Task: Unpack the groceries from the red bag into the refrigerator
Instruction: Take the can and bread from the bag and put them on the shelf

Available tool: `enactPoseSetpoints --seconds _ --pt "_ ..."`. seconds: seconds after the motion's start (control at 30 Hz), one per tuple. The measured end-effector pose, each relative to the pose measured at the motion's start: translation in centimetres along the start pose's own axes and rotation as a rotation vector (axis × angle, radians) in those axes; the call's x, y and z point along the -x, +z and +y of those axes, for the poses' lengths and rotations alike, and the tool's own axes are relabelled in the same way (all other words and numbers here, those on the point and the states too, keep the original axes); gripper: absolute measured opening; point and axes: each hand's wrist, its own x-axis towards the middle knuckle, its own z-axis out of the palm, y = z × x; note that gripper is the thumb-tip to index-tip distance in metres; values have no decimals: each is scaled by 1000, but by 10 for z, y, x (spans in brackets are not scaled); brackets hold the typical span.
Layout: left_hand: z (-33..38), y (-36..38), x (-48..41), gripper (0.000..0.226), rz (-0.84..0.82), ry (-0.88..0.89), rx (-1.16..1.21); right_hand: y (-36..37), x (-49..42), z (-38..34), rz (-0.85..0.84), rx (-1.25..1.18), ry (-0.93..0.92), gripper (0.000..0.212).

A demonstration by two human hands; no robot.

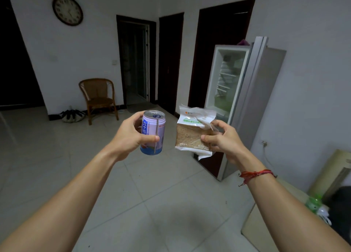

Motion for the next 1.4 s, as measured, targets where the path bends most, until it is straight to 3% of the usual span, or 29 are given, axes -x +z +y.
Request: enactPoseSetpoints --seconds 0.37,0.83,1.4 --pt "-70 3 -155 73 19 -19 45 6 -168 27 -8 31 1 33" --pt "-174 -22 -426 72 -68 -8 122 38 -443 47 65 5 40 45" --pt "-296 52 -724 77 -131 -40 165 -28 -741 107 247 -73 63 51"
